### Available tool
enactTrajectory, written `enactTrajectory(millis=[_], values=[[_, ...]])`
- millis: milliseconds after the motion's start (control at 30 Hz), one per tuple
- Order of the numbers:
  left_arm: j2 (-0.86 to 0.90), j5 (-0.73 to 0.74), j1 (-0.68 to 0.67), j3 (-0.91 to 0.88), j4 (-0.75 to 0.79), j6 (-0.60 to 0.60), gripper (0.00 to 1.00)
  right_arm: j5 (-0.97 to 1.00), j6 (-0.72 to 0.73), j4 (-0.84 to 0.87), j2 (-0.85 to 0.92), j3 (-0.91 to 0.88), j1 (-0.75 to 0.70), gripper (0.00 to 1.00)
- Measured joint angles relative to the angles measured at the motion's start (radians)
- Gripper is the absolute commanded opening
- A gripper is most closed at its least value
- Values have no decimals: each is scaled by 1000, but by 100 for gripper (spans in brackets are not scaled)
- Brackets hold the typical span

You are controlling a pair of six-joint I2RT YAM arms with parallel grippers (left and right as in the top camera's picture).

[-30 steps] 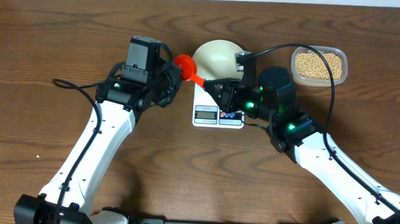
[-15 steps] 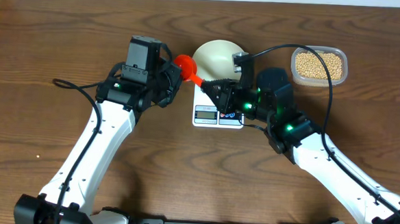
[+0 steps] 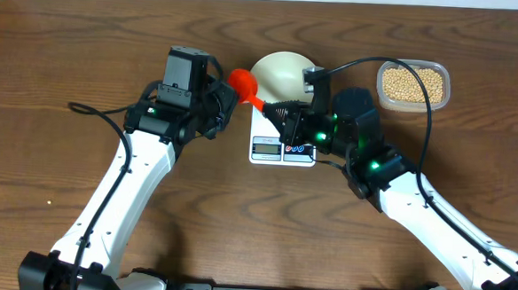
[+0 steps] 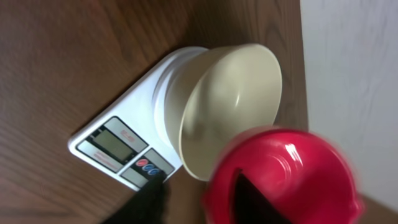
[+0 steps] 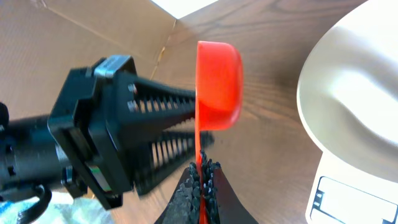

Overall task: Scoop item into bowl and weigh 50g on scale
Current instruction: 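Grasp the scoop handle with the right gripper, release with left, then carry the scoop with the right gripper to the soybean tub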

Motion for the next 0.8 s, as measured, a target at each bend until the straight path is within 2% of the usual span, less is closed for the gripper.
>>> enactTrajectory(millis=[67,300,433,533,600,700,800], values=[[0,3,0,0,0,2,70,6,0,6,0,0,-13,1],[0,4,0,0,0,22,70,10,-6,8,1,0,-113,1],[0,4,0,0,11,141,70,-5,-36,5,-1,0,-175,1],[0,5,0,0,27,282,68,-16,-80,-57,-25,0,-222,1],[0,8,0,0,31,383,63,-16,-114,-121,-63,0,-254,1],[0,11,0,0,32,518,42,-8,-167,-234,-150,0,-314,1],[-4,11,-3,0,31,640,29,-8,-204,-309,-235,1,-383,1]])
